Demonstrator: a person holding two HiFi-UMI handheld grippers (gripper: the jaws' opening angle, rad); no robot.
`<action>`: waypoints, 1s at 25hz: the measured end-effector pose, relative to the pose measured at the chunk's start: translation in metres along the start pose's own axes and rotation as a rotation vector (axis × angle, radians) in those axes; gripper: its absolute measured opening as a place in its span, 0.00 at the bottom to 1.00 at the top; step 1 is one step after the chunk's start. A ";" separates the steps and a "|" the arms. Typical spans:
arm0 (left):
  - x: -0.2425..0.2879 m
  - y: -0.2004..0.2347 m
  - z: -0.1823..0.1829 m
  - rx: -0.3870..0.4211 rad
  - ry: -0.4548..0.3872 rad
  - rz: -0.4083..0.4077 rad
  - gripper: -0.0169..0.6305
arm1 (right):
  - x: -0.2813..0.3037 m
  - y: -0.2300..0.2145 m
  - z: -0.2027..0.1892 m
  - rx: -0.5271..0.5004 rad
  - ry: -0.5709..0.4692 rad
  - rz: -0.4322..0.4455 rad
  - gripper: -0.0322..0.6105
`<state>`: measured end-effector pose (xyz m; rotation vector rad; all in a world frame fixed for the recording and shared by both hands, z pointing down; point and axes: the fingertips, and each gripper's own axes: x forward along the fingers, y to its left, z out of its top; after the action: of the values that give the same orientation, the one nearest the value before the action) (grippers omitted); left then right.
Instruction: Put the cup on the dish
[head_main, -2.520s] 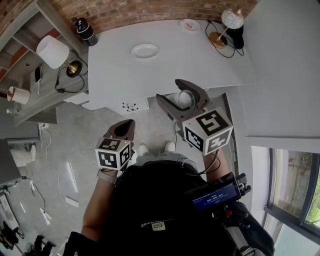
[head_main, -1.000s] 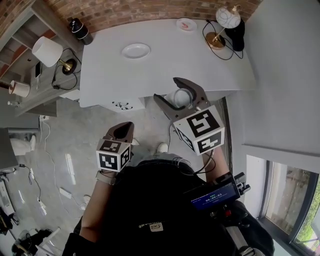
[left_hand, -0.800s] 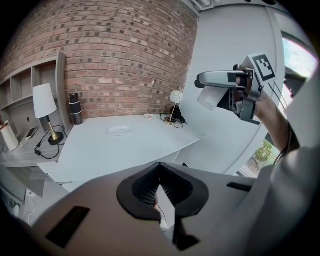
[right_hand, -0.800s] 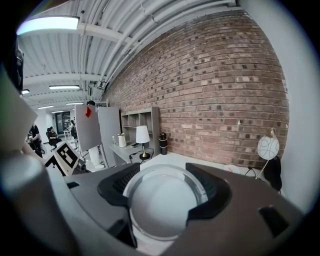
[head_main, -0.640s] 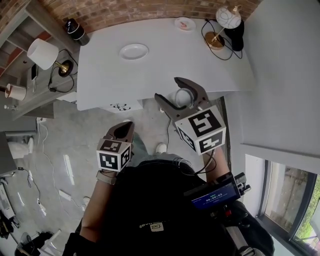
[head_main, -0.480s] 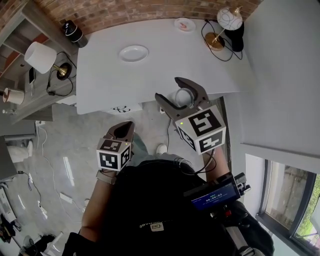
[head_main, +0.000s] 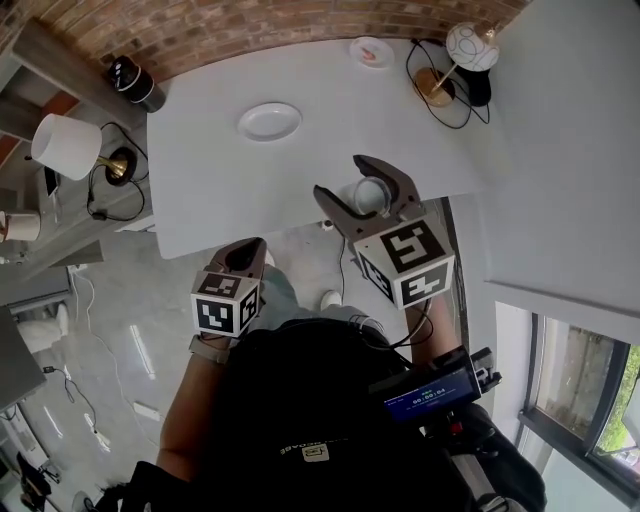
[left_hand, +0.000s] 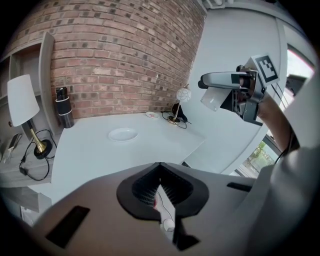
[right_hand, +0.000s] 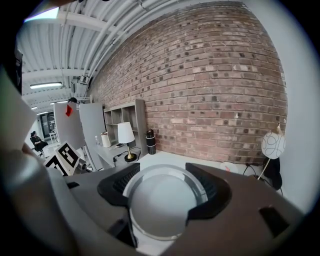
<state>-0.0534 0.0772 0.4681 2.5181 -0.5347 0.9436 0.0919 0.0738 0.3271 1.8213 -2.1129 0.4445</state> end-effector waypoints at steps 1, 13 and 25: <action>0.002 0.006 0.004 0.003 0.003 -0.007 0.03 | 0.006 -0.002 0.002 0.006 0.003 -0.005 0.50; 0.026 0.078 0.051 0.018 0.002 -0.077 0.03 | 0.071 -0.017 0.040 0.051 0.027 -0.078 0.50; 0.026 0.167 0.051 0.038 0.054 -0.122 0.03 | 0.142 -0.021 0.054 0.070 0.076 -0.187 0.49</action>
<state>-0.0881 -0.0949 0.4881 2.5188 -0.3449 0.9812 0.0910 -0.0791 0.3407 1.9861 -1.8778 0.5372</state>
